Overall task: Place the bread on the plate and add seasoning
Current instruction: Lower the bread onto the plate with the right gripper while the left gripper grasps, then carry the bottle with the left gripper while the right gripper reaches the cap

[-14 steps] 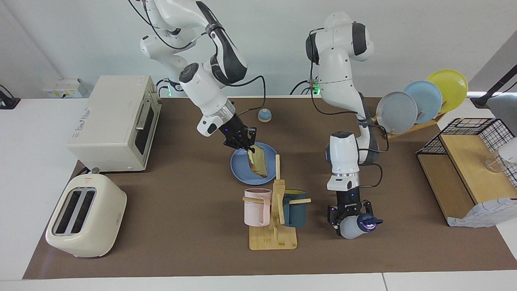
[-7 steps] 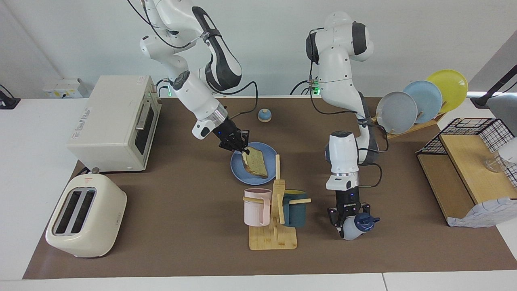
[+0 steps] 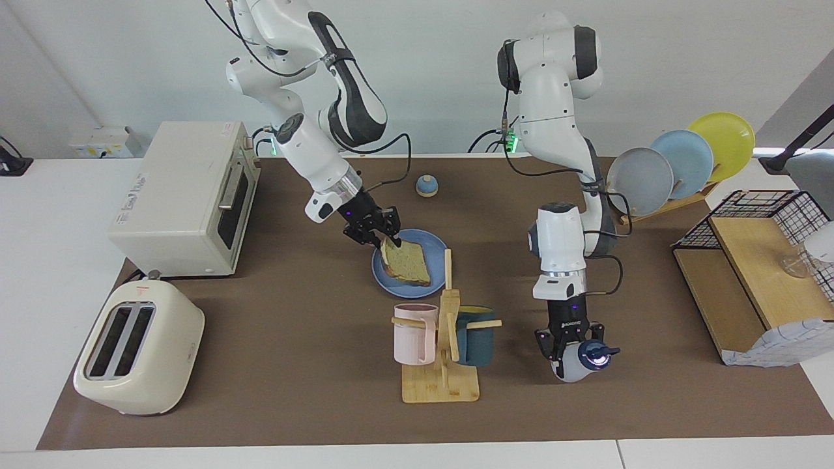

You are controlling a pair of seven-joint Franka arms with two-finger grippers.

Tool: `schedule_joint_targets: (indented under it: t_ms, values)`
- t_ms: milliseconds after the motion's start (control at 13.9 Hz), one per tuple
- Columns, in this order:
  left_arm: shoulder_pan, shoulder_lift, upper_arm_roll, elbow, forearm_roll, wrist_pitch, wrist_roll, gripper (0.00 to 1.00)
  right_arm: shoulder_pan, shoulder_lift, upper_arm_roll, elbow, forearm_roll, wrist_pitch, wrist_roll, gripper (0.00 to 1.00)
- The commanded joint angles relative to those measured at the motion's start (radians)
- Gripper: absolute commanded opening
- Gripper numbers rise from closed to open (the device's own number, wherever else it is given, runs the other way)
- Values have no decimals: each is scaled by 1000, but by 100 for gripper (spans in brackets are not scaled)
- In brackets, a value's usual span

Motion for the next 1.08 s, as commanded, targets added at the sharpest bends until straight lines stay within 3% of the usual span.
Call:
schedule_joint_targets:
  t_ms: [0,287,431,503,646,1005]
  values:
    - [-7,-200,-6,-76,-9,-188,70,0,-13,-24,2,1,31,0,-34,100]
    - [9,-499,1,-82,-11,-669,637,0,-59,0,-2,121,17,-66,-34,100]
    - [6,-572,10,-82,16,-861,759,0,-105,16,-2,178,-1,-138,-34,100]
    - [-5,-610,9,-80,121,-945,799,0,-123,22,0,207,-14,-169,-34,100]
    - [-57,-664,0,-80,283,-1102,866,0,-153,43,0,285,-15,-260,-25,100]
    - [-158,-686,-5,-80,334,-1236,928,0,-199,63,0,472,-73,-509,209,100]
